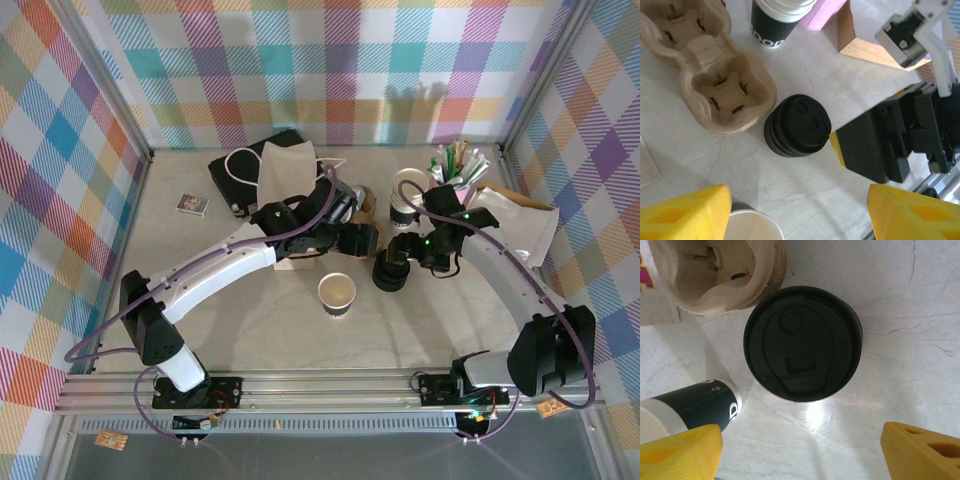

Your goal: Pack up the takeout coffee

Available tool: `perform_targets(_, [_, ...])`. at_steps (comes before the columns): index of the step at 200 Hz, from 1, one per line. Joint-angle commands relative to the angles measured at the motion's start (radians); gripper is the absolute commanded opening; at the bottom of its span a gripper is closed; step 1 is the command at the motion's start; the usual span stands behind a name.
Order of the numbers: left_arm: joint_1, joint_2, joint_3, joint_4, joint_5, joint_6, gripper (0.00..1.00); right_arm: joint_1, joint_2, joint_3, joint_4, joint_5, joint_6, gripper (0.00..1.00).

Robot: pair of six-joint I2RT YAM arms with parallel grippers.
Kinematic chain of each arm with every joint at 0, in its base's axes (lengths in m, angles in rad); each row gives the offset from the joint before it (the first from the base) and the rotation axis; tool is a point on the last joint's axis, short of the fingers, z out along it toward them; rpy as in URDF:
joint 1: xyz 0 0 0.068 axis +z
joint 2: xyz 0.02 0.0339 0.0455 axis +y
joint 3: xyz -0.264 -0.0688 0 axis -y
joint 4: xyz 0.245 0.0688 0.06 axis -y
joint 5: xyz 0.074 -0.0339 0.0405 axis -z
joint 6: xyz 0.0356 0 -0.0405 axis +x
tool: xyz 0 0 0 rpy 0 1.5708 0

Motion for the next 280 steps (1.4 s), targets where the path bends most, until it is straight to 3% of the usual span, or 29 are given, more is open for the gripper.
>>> perform_targets(1, [-0.008, 0.023, 0.045, -0.077, 0.016, -0.023, 0.73, -0.004, 0.029, 0.001, 0.026, 0.007, -0.020, 0.84])
perform_targets(169, [-0.008, 0.011, 0.022, -0.135, 0.031, -0.020, 0.75, -0.004, 0.199, 0.075, 0.038, -0.008, -0.081, 0.85])
perform_targets(280, [-0.008, 0.028, 0.019, -0.113, 0.034, -0.028, 0.75, 0.000, 0.234, 0.093, 0.020, -0.023, -0.100, 0.85])
